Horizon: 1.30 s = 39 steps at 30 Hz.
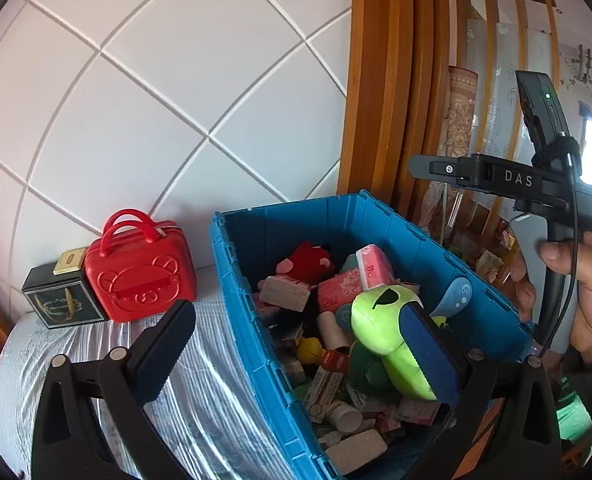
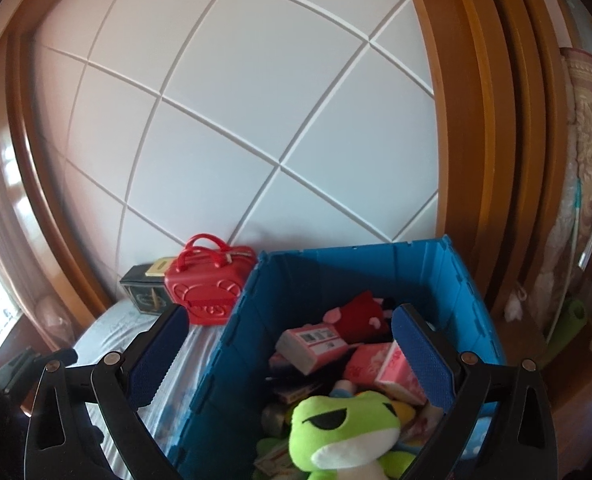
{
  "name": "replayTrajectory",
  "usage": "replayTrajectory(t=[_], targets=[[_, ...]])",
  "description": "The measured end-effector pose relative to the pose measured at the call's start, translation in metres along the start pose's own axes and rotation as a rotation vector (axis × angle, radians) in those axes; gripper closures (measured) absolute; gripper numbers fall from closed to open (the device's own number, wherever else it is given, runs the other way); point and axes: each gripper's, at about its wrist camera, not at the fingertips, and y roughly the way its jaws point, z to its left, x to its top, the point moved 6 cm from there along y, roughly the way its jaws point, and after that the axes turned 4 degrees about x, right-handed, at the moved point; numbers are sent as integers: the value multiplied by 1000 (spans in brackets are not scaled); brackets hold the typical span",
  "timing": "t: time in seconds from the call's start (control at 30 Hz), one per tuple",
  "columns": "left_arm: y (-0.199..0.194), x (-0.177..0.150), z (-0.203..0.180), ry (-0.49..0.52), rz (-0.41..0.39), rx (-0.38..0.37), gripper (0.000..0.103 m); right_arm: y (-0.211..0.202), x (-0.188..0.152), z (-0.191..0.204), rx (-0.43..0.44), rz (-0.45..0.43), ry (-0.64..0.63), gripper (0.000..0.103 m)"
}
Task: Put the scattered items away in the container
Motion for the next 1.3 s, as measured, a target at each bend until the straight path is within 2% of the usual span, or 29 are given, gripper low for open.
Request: replayTrajectory(t=[0.23,0.47,0.77,1.03,1.3], targets=[[-41,-20,36,-24,-12,55,0,-23,-28,43,-27,29,2,0],[-89,-48,78,-23,-1,112,0,-45,-64,119,-58,62,-25,0],[-142,-91,146,-81,70,203,0,-55,-112,210,-90,121,-43,0],[-179,-114,175,-83,70,259,0,-74,-140,256,-114,136,-46,0],[-203,-124,187,-98,73,294,0,-89,-158,274,-132,164,-39,0]])
